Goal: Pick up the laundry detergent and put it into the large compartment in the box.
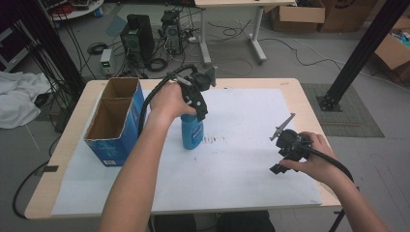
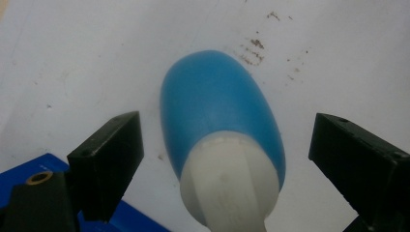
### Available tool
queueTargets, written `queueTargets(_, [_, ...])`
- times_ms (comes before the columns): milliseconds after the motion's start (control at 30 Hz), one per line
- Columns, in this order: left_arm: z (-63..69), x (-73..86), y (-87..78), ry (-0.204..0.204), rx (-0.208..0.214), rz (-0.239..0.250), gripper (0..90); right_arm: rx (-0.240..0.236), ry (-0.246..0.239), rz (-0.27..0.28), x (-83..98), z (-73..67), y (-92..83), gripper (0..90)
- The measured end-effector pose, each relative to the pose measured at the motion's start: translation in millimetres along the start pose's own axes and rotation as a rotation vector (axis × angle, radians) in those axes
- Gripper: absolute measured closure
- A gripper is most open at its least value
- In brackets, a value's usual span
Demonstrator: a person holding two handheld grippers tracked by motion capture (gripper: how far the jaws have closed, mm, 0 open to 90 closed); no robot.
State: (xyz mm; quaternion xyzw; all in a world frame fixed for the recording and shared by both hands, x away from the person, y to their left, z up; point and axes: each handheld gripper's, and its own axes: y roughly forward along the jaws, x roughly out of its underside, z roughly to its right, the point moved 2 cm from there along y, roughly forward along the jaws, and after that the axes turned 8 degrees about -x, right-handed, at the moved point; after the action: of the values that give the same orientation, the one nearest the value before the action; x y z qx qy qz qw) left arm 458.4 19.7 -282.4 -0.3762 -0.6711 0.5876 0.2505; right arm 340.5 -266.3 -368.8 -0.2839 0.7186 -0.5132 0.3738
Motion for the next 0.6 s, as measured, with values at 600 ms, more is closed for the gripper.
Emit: queueTargets(600, [3.0,0.1,17.7,-0.02,0.001,-0.022,13.5,-0.003,0.002,-0.003,2.0,-0.3,1.7,23.1])
